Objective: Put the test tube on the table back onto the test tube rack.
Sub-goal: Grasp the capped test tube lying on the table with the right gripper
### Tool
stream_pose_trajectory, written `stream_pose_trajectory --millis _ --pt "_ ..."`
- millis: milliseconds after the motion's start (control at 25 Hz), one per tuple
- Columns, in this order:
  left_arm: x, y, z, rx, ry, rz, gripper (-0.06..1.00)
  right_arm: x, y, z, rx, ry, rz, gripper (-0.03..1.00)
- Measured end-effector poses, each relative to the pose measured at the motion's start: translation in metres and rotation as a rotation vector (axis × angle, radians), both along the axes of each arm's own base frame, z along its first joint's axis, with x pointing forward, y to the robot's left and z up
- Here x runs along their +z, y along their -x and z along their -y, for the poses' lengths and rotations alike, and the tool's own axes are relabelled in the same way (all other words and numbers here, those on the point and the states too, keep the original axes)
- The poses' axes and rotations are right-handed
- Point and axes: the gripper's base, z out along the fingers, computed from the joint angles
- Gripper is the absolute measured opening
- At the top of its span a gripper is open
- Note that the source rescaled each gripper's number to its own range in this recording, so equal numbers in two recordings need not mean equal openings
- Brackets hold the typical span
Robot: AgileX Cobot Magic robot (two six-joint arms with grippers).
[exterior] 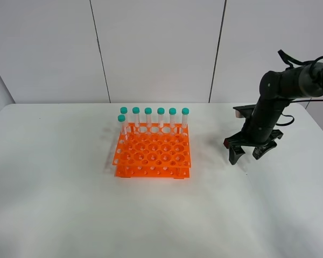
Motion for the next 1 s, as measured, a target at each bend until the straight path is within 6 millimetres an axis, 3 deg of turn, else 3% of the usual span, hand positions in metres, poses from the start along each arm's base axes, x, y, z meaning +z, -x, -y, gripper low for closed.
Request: stream_pose_trajectory --millis 360,840,1000 --pt "0.000 0.000 0.000 0.000 0.000 0.000 1.00 -0.011 -0.002 -0.001 -0.006 -0.005 -0.004 0.81" --pt "0.000 0.000 0.000 0.000 0.000 0.000 1.00 -0.012 -0.005 -0.002 -0.012 -0.016 0.021 0.81" --pt "0.000 0.000 0.000 0.000 0.000 0.000 1.00 -0.022 -0.003 -0.002 -0.015 -0.018 -0.015 0.81"
